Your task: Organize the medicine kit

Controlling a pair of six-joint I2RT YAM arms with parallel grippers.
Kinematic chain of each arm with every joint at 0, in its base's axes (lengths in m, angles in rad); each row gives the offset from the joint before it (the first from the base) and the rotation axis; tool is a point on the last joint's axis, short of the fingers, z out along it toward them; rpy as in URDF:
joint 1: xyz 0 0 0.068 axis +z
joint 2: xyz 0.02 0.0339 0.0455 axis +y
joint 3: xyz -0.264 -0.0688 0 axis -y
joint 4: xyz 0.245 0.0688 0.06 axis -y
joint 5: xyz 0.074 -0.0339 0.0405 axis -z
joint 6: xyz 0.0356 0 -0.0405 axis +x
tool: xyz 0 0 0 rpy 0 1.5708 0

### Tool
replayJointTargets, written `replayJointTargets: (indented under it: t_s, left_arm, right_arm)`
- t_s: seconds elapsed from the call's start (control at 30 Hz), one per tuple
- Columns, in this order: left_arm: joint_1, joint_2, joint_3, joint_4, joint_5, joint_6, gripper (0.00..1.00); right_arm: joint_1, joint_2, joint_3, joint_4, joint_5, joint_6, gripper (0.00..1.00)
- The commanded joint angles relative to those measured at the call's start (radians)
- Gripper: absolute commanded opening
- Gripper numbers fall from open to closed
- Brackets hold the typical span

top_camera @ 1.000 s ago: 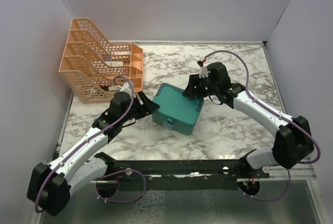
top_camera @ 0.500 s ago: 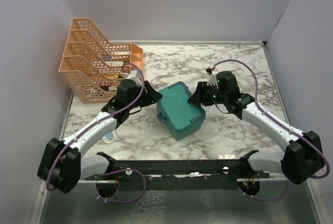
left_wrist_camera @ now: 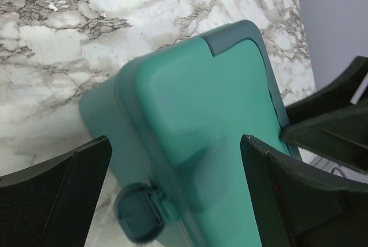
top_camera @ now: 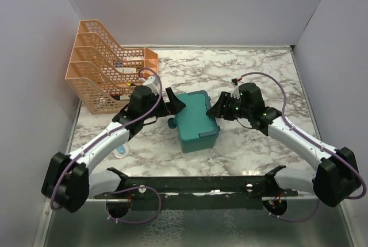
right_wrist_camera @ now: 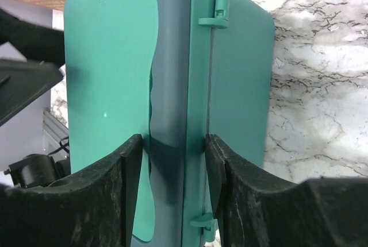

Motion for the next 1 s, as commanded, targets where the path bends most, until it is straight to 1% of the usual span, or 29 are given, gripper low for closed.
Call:
replayJointTargets:
  t_s: [0.0, 0.17, 0.27, 0.37, 0.43, 0.57, 0.73, 0.97]
  left_arm:
    - [0.003, -0.163, -0.096, 0.012, 0.013, -0.071, 0.99]
    - [0.003, -0.301, -0.199, -0.013, -0.074, -0.123, 0.99]
    - [0.005, -0.339, -0.255, 0.030, -0.043, -0.160, 0.99]
    - [0.005, -0.360, -0.321, 0.113, -0.009, -0.245, 0.99]
    - [0.005, -0.355, -0.346, 0.146, -0.001, -0.304, 0.99]
    - [0.005, -0.300, -0.325, 0.193, 0.040, -0.378, 0.99]
    - [0.005, -0.273, -0.384, 0.334, 0.074, -0.517, 0.99]
    - [0.005, -0.265, -0.390, 0.347, 0.098, -0.577, 0.99]
  right_arm:
    - [0.019, 0.016, -0.044, -0.087, 0.040, 0.042, 0.46]
    - [0.019, 0.024, -0.050, -0.078, 0.045, 0.051, 0.46]
    - [0.019, 0.023, -0.054, -0.073, 0.049, 0.050, 0.46]
    - [0.019, 0.022, -0.049, -0.079, 0.056, 0.050, 0.47]
    - [0.019, 0.020, -0.047, -0.078, 0.055, 0.048, 0.47]
    - [0.019, 0.023, -0.045, -0.074, 0.053, 0.046, 0.47]
    - [0.019, 0.026, -0.037, -0.073, 0.047, 0.044, 0.47]
    - [0.019, 0.021, -0.031, -0.072, 0.053, 0.043, 0.47]
